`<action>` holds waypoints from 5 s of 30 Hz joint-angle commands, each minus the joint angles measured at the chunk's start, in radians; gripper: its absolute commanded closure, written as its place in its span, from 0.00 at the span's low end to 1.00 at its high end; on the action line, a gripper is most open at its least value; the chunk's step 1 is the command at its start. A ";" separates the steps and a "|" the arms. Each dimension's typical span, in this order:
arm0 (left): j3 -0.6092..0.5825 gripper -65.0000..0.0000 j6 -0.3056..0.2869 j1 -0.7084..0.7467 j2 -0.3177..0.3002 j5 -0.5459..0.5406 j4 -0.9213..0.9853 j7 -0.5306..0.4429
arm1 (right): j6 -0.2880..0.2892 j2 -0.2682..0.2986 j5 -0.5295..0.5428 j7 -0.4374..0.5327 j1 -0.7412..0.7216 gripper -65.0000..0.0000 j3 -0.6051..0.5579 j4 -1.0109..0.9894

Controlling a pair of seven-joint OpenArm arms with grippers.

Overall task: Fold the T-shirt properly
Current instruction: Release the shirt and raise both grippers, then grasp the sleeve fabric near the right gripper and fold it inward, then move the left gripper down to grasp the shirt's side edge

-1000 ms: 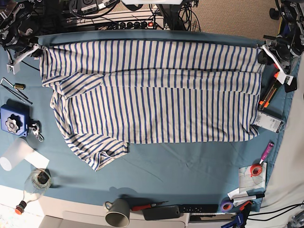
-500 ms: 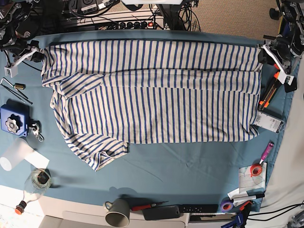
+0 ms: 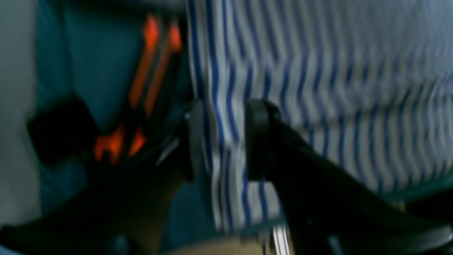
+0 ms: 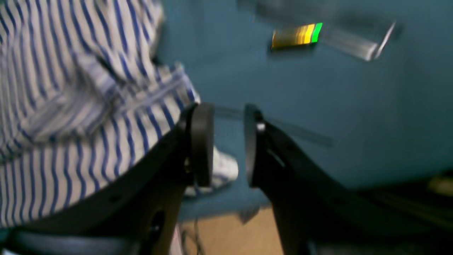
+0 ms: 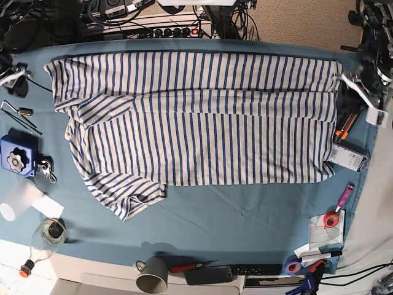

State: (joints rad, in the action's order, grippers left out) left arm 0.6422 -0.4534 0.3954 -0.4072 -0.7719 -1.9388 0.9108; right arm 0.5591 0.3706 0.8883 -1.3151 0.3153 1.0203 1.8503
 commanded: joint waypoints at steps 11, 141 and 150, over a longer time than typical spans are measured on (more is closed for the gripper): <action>0.008 0.68 -0.002 -0.150 -0.003 -0.007 -0.016 -0.020 | 0.012 0.026 -0.163 0.145 -0.158 0.76 -0.177 0.020; 0.008 0.68 -0.068 -0.106 0.091 0.002 -0.016 0.006 | 0.053 0.042 -0.059 -0.014 -0.384 0.60 -0.787 0.051; 0.008 0.68 -0.068 -0.102 0.092 0.009 -0.015 -0.021 | -0.115 0.037 -0.282 0.194 -0.530 0.60 -0.626 -0.168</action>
State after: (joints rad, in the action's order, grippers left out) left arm 0.6434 -0.5209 0.2977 -0.3019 -0.7490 -1.9388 0.9119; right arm 0.4442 0.3931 0.5983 -1.1427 -0.1974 0.3920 1.6642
